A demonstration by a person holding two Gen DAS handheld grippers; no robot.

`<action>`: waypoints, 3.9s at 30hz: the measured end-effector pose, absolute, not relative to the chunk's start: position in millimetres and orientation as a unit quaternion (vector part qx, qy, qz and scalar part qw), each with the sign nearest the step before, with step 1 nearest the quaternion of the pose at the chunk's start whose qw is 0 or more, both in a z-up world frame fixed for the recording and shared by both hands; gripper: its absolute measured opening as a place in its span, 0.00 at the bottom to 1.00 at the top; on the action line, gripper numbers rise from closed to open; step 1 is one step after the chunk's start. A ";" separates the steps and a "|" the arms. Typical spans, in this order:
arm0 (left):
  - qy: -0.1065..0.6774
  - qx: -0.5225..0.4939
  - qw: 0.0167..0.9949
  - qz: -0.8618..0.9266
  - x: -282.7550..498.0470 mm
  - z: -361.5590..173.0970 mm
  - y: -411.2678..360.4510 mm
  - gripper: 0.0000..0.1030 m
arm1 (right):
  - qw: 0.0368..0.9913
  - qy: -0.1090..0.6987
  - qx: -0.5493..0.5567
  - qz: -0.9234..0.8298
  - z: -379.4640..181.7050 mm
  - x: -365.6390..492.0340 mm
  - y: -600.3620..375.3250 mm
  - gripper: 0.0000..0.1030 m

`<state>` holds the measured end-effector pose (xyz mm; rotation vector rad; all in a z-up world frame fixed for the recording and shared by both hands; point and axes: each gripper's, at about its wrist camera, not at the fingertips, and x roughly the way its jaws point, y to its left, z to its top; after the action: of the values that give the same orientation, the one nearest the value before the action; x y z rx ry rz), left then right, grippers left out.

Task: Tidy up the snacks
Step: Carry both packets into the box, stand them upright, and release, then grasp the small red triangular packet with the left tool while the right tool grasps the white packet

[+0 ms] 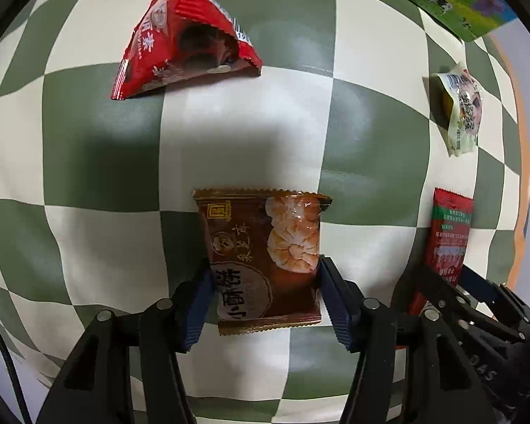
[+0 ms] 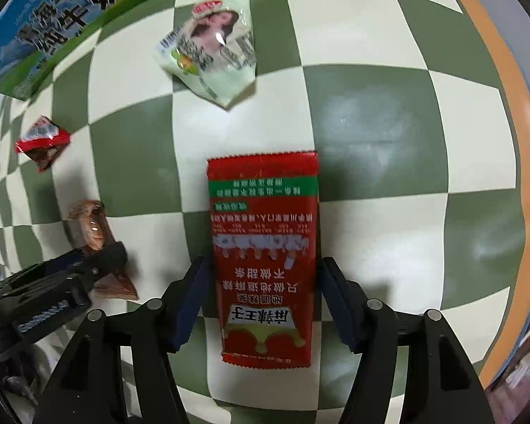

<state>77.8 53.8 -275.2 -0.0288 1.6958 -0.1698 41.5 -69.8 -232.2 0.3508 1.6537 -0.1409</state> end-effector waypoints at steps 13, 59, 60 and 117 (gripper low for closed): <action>0.703 -0.029 0.699 -0.128 117.3 -154.2 43.2 0.51 | 0.697 0.697 0.163 -0.040 -191.4 32.5 -12.3 0.47; 0.718 -0.014 0.683 -0.130 420.9 -146.3 3.1 0.86 | 0.719 0.684 0.121 -0.029 -144.1 388.2 -144.9 0.91; 0.710 -0.013 0.692 -0.126 415.6 -139.6 6.7 0.86 | 0.723 0.679 0.124 -0.030 -141.1 384.4 -146.5 0.91; 0.664 -0.036 0.746 -0.007 198.8 -174.0 118.4 0.97 | 0.732 0.653 0.188 -0.044 -183.0 175.2 -140.6 0.91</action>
<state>198.8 118.4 -174.0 -0.0797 1.4539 -0.0154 175.2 -140.6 -183.0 0.4141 1.4377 -0.0969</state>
